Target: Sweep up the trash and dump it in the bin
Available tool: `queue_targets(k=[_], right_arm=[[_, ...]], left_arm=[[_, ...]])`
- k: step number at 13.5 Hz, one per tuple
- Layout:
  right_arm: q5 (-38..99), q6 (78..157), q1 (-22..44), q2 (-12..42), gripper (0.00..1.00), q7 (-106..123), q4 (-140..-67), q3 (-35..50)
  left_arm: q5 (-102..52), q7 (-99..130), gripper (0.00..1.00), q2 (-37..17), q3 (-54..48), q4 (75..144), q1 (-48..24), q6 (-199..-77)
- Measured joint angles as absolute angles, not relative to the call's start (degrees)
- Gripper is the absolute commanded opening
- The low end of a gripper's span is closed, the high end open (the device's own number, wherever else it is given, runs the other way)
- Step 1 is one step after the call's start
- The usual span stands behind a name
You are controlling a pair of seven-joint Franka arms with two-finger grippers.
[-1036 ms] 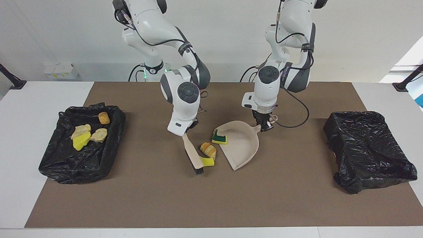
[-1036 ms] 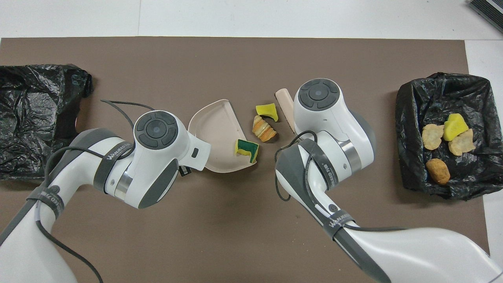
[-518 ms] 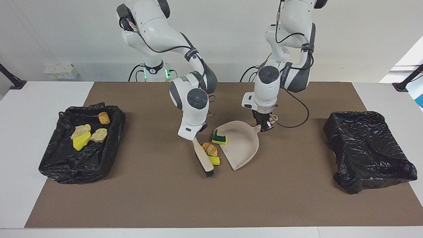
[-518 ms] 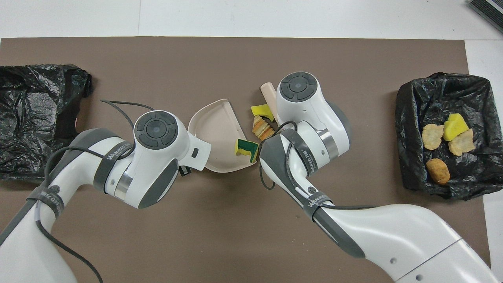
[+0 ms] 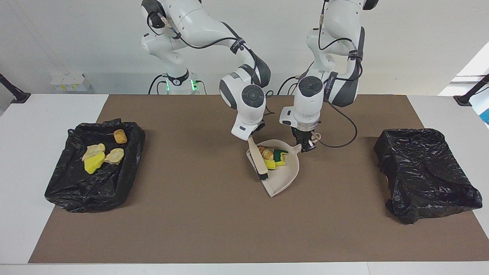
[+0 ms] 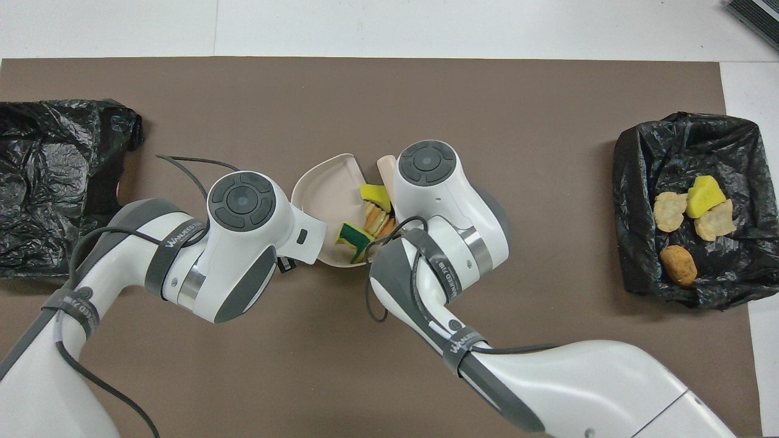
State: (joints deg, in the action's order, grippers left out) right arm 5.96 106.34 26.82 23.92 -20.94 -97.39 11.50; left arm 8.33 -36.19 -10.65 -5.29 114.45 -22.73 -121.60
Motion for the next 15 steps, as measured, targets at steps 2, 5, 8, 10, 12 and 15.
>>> queue_targets(k=[2,5,8,10,12,15], right_arm=[[6.1,106.2,27.3,22.7,0.00,-21.3,-99.4,11.5],[6.1,106.2,26.7,21.0,0.00,-21.1,-102.3,11.3],[6.1,106.2,24.9,20.6,0.00,-21.1,-102.7,11.2],[6.2,106.2,22.6,20.2,0.00,-20.9,-102.1,11.2],[6.4,104.2,21.0,19.6,0.00,-20.9,-100.4,11.2],[6.4,99.2,20.6,18.2,0.00,-22.4,-98.9,11.1]], left_arm=[[8.3,-37.4,0.00,-10.6,-5.3,114.5,-22.7,-121.6],[8.3,-44.0,0.00,-10.7,-5.3,114.4,-22.2,-121.9],[8.3,-52.4,0.00,-10.6,-5.2,114.4,-20.5,-122.0],[8.3,-55.7,0.00,-10.6,-5.2,114.4,-19.7,-122.0],[8.3,-59.7,0.00,-10.5,-5.2,114.1,-18.3,-122.1],[8.3,-66.6,0.00,-9.1,-5.0,113.3,-14.3,-121.5]])
